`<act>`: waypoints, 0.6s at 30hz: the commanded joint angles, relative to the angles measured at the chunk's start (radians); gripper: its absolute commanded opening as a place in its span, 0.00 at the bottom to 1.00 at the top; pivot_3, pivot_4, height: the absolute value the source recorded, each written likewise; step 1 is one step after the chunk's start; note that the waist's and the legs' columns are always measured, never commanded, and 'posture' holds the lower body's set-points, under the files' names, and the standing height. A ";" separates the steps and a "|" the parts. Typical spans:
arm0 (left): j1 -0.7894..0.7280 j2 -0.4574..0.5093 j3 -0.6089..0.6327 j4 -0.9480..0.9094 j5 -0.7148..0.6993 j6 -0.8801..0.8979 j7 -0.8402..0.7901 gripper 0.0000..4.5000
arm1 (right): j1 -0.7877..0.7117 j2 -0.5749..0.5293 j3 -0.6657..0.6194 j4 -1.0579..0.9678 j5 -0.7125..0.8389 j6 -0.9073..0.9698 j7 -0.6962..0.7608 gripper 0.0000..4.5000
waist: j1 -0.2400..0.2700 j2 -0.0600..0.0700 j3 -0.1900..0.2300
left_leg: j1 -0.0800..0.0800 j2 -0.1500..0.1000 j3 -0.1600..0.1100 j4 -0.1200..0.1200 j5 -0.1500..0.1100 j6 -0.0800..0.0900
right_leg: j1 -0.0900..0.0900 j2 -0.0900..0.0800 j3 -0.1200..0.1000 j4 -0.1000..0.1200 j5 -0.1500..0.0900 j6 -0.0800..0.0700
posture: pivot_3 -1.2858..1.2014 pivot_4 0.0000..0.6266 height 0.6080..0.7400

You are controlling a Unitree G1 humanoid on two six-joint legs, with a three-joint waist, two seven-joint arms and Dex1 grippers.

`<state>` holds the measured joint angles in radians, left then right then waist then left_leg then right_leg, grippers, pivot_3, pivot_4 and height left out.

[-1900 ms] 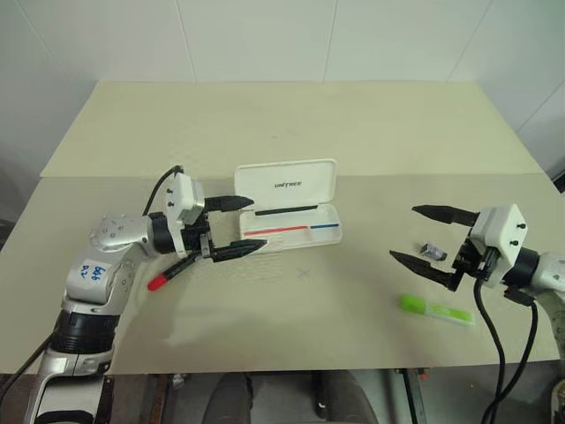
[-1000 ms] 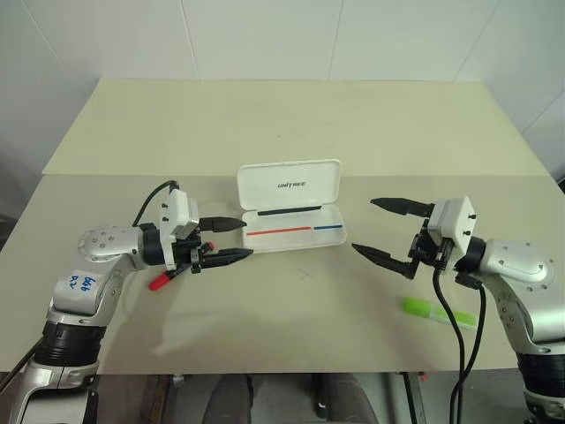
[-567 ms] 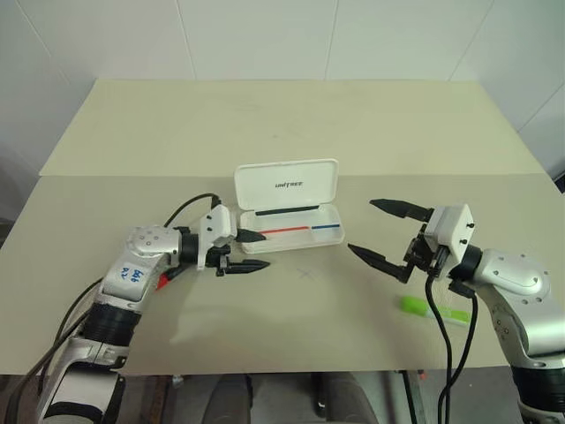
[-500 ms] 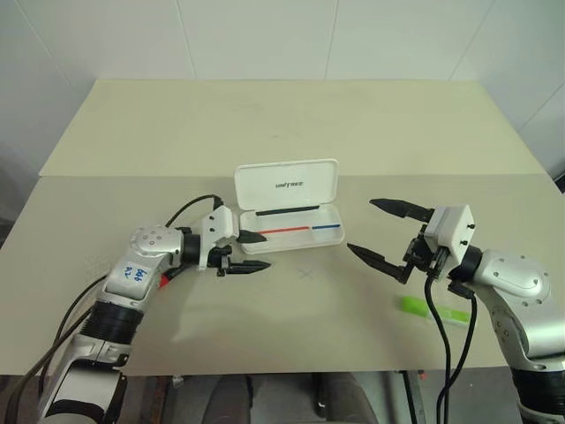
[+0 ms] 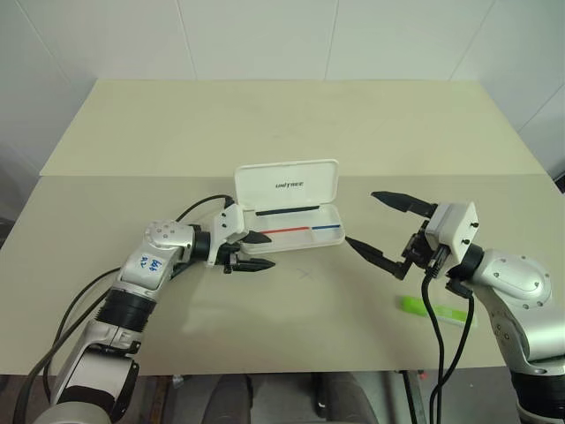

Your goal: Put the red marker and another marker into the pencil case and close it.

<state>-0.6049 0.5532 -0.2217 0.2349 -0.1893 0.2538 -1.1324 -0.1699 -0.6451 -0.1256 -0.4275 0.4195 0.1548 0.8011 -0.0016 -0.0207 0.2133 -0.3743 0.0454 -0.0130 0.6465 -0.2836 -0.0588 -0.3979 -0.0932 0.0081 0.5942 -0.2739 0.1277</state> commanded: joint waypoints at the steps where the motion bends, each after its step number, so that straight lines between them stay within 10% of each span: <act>1: -0.030 0.025 -0.048 0.021 0.068 0.003 -0.021 0.61 | -0.036 0.005 -0.011 -0.040 0.014 -0.005 -0.014 1.00 | 0.000 0.000 0.000 | 0.000 0.000 0.000 0.000 0.000 0.000 | 0.000 0.000 0.000 0.000 0.000 0.000 | 0.52 0.24 1.00; 10: -0.086 0.041 -0.077 0.025 0.148 0.008 -0.018 0.01 | -0.103 0.006 0.000 -0.011 0.012 -0.008 -0.007 1.00 | -0.002 0.000 0.000 | 0.001 0.000 0.000 -0.001 0.000 0.000 | 0.000 0.000 0.000 0.001 0.000 0.001 | 0.52 0.24 1.00; 18: -0.070 0.046 -0.076 -0.189 0.100 0.120 -0.047 0.01 | -0.109 -0.004 -0.001 0.014 0.011 -0.008 0.014 1.00 | -0.001 0.000 0.000 | 0.000 0.000 0.000 -0.001 0.000 0.000 | 0.000 0.000 0.000 0.001 0.001 0.001 | 0.52 0.24 1.00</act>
<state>-0.6845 0.5949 -0.2934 0.1188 -0.0642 0.3503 -1.1585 -0.2719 -0.6396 -0.1133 -0.4075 0.4197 0.1552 0.8060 -0.0024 -0.0205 0.2131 -0.3742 0.0455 -0.0131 0.6458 -0.2837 -0.0586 -0.3980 -0.0929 0.0081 0.5951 -0.2734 0.1291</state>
